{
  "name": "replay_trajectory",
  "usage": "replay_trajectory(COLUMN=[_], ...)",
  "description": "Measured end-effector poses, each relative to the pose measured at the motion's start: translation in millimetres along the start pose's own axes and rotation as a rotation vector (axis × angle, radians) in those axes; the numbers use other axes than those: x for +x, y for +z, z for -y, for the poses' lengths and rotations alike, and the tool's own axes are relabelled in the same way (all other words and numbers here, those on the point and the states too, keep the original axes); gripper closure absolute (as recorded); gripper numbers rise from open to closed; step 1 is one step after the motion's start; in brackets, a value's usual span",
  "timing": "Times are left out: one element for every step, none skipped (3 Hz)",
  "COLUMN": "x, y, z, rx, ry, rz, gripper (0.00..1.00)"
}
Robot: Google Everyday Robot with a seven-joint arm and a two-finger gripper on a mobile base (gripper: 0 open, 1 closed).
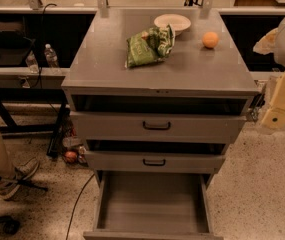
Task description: Close bottom drawer
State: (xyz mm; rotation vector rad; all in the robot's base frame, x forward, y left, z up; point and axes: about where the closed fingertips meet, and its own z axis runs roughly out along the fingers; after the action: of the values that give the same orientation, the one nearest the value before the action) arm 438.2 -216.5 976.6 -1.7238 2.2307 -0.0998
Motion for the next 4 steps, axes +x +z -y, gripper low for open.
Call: replay_trajectory(x=[0,7,30,71], y=[0,17,53,116], z=[0,-8,-31,-75], rx=[0.000,-0.012,-0.054,-0.152], ry=[0.000,0.035,0.143,0.289], rz=[0.000,-0.081,-0.149,-0.203], gripper=[0.00,0.00,0.00,0.00])
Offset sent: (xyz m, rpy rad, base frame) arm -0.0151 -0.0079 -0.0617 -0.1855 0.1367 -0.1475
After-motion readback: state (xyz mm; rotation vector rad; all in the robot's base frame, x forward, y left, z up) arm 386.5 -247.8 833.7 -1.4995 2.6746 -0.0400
